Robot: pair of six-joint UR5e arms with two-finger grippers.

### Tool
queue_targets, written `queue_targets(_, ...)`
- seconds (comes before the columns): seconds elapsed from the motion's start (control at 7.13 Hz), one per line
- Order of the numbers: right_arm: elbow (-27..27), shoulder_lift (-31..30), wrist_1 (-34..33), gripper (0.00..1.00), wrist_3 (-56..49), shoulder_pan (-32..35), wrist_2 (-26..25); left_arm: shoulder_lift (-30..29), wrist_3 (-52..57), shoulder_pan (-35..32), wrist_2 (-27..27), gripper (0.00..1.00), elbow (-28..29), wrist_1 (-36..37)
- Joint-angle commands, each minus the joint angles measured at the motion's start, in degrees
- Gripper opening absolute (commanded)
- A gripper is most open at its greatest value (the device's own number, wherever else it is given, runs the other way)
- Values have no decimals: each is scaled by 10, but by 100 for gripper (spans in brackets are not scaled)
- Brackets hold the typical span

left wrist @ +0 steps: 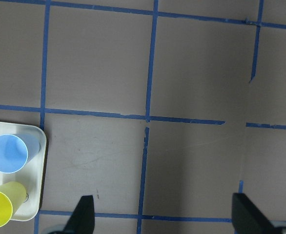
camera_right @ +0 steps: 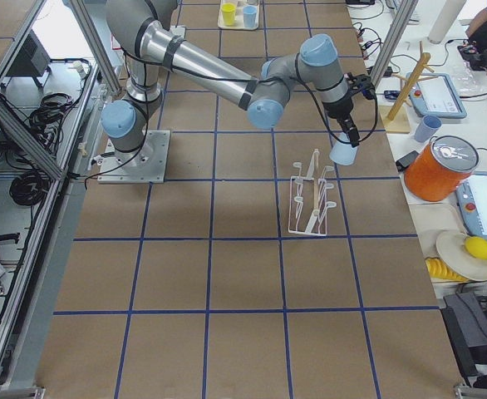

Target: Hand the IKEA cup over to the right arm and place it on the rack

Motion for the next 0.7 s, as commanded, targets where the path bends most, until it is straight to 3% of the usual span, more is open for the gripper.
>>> queue_targets(0.0, 0, 25, -2, 0, 4, -9, 18, 0, 0, 0, 1, 100, 0, 1)
queue_targets(0.56, 3, 35, 1, 0, 6, -9, 18, 0, 0, 0, 0, 100, 0, 2)
